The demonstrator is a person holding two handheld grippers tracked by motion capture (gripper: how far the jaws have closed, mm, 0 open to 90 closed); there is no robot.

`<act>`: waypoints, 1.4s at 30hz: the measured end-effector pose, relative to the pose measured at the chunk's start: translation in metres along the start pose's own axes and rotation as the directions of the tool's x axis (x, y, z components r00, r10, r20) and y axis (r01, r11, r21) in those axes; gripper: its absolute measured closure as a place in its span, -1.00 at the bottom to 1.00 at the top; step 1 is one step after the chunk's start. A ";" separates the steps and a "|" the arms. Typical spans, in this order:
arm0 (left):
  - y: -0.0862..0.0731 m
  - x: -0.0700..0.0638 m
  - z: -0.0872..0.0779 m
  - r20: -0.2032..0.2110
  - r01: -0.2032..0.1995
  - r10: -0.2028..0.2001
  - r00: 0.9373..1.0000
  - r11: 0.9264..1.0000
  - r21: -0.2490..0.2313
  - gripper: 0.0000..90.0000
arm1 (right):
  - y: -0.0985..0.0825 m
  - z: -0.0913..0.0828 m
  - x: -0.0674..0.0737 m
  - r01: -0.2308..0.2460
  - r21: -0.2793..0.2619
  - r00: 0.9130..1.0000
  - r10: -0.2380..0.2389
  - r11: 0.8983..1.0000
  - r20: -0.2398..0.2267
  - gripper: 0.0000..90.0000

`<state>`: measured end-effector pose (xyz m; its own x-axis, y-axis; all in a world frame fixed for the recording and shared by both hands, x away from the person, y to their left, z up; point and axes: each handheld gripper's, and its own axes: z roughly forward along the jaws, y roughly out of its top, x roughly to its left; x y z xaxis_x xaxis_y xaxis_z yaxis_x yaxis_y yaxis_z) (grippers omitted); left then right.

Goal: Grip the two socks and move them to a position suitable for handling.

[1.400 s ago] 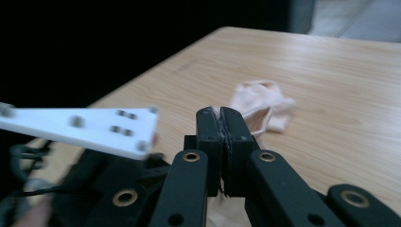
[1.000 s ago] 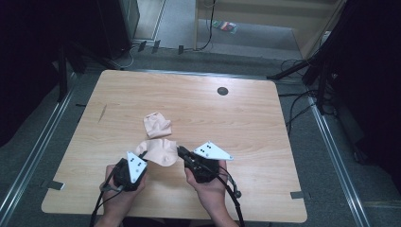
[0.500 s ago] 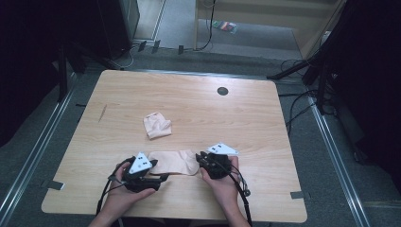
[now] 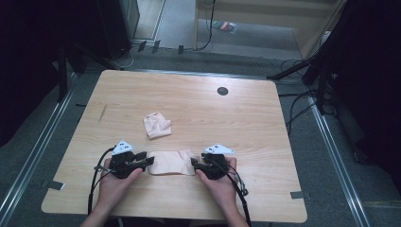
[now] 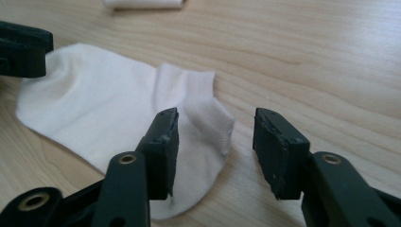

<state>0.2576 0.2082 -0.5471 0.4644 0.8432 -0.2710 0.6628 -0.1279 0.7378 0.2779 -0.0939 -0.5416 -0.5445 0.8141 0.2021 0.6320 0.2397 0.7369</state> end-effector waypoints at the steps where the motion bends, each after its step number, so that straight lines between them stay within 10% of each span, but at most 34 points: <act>1: 0.000 0.000 0.001 -0.005 0.000 0.000 1.000 1.000 0.008 0.37 | -0.001 0.002 0.002 0.006 0.009 1.000 -0.006 1.000 0.003 0.26; 6: 0.000 0.000 0.002 0.028 0.011 -0.012 1.000 0.999 0.041 0.85 | -0.002 0.002 0.009 0.049 -0.010 0.999 -0.049 0.999 0.003 0.91; 15: 0.004 -0.004 -0.020 0.084 -0.014 0.016 0.996 1.000 -0.015 1.00 | 0.003 -0.022 0.005 0.025 -0.055 1.000 -0.026 0.998 -0.017 0.95; 24: -0.004 -0.014 -0.023 0.106 -0.047 0.043 0.993 0.998 0.035 1.00 | -0.005 -0.049 0.003 0.043 -0.046 0.999 -0.044 0.998 -0.012 0.96; 34: -0.012 -0.022 -0.013 0.107 -0.084 0.077 0.991 0.995 0.060 0.99 | -0.017 -0.040 -0.004 0.035 0.006 0.999 -0.034 0.999 -0.002 0.95; 38: -0.013 -0.020 -0.012 0.103 -0.070 0.067 0.992 0.997 0.027 0.23 | -0.017 -0.036 -0.006 0.036 0.010 0.999 -0.035 0.999 -0.033 0.20; 42: -0.010 -0.012 -0.018 0.065 -0.031 0.034 0.997 0.998 -0.057 -0.08 | -0.014 -0.039 -0.009 0.022 -0.020 0.999 -0.023 1.000 -0.033 0.01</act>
<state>0.2344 0.2088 -0.5403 0.5242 0.8024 -0.2853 0.6137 -0.1237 0.7798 0.2524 -0.1248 -0.5284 -0.5767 0.7904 0.2064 0.6088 0.2474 0.7538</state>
